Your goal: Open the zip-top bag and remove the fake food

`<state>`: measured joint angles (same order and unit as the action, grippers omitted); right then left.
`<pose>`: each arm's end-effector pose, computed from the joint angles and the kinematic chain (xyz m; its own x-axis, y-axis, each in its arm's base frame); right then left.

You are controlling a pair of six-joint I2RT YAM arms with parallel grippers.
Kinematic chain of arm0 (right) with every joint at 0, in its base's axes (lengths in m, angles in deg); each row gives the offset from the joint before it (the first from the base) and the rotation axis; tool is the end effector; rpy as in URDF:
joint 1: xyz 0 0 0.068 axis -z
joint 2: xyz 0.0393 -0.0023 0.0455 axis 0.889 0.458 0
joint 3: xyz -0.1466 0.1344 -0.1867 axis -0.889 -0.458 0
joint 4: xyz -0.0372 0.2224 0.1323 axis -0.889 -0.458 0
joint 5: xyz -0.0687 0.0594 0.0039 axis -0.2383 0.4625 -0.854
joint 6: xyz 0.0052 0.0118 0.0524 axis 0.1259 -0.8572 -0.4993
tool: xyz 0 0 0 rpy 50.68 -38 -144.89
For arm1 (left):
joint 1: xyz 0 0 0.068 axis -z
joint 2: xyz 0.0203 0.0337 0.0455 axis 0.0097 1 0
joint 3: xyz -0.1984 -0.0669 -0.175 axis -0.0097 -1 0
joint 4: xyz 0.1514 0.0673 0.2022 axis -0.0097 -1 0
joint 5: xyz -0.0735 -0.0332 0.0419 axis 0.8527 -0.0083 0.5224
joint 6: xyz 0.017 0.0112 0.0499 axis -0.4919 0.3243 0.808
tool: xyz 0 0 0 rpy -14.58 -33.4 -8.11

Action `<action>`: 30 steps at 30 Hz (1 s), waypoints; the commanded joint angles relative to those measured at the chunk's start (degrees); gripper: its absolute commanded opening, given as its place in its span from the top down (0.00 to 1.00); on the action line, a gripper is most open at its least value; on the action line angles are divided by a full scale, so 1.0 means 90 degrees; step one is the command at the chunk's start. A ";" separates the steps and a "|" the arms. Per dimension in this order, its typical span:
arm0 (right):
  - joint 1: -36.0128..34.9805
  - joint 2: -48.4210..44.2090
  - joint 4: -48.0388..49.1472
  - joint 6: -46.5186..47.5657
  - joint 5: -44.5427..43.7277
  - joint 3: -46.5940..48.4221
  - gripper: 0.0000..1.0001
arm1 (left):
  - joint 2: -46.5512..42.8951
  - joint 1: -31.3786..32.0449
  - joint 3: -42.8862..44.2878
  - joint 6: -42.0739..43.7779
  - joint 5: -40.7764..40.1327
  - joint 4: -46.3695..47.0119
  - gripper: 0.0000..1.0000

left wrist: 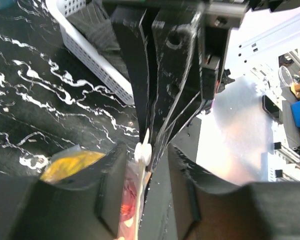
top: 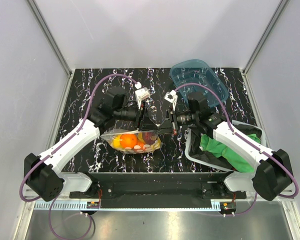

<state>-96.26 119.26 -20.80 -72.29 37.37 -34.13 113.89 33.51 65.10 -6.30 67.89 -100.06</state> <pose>0.2221 0.1816 0.3045 -0.6284 -0.1981 -0.7522 -0.7779 0.1610 0.6074 0.2150 -0.1780 0.3404 -0.5779 0.2141 -0.7875 0.8142 0.2173 -0.5384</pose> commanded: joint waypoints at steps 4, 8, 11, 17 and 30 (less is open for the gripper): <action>0.0052 -0.0185 0.0417 -0.0046 0.0189 0.0058 1.00 | -0.0122 -0.0035 0.0065 0.0052 0.0191 0.0088 0.58; 0.0052 -0.0175 0.0417 -0.0036 0.0170 0.0048 1.00 | -0.0161 -0.0074 0.0055 0.0003 0.0162 0.0166 0.72; 0.0052 -0.0165 0.0417 -0.0094 0.0014 0.0048 1.00 | -0.0171 -0.0093 0.0036 0.0023 0.0142 0.0166 0.85; 0.0052 -0.0243 0.0475 -0.0319 -0.0688 -0.0059 1.00 | -0.0453 -0.0230 -0.0013 0.0140 -0.0121 0.0001 0.98; 0.0784 -0.0185 0.0535 -0.0720 -0.1578 -0.0137 1.00 | -0.1879 -0.0396 -0.0725 0.0111 -0.1915 -0.1540 1.00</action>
<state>-93.64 118.15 -17.74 -78.32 28.56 -35.35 103.24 30.49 60.36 -4.77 58.65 -106.59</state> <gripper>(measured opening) 0.009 0.123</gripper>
